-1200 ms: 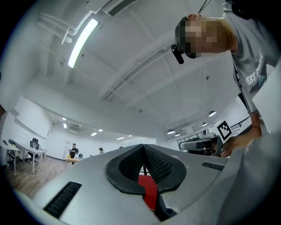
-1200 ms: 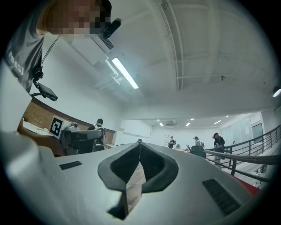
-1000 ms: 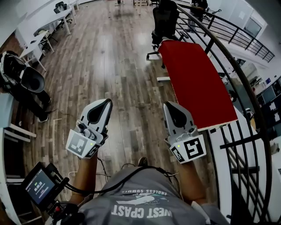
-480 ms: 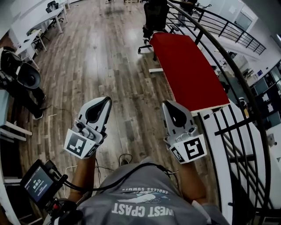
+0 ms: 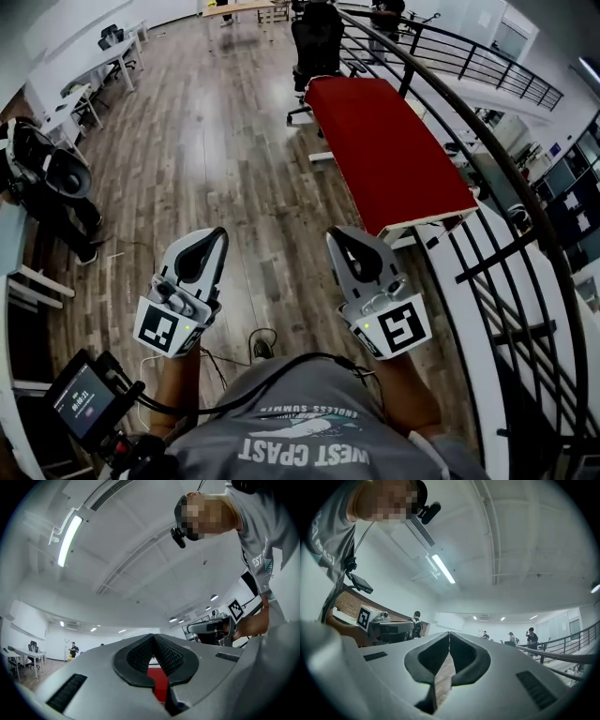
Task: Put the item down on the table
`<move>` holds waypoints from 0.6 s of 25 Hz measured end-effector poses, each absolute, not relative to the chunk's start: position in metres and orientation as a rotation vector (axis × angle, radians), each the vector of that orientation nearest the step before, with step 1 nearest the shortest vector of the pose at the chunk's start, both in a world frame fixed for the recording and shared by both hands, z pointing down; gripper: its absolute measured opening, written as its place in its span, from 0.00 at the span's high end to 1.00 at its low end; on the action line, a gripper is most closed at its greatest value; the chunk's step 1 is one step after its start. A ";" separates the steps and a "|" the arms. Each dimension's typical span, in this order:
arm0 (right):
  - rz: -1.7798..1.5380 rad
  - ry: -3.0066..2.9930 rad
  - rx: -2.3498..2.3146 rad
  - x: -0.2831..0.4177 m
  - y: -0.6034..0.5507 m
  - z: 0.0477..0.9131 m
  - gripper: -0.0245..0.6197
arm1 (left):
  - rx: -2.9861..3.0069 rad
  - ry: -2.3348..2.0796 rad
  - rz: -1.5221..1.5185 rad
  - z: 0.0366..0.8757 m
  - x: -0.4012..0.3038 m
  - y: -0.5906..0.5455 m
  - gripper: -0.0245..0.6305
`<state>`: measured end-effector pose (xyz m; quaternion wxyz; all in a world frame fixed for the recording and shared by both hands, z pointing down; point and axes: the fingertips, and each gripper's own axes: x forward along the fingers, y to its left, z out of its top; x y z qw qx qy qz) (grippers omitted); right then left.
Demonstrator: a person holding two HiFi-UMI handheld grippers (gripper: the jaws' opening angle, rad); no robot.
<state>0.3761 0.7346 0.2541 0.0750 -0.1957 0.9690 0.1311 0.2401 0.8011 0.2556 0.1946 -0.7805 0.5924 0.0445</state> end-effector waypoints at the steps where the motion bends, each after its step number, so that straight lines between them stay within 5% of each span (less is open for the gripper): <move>1: 0.390 2.904 -0.591 0.392 0.738 0.253 0.96 | -2.188 1.663 0.118 0.255 0.254 0.803 0.96; 15: 0.332 2.937 -0.618 0.528 0.786 0.273 0.96 | -2.218 1.734 0.037 0.267 0.383 0.865 0.96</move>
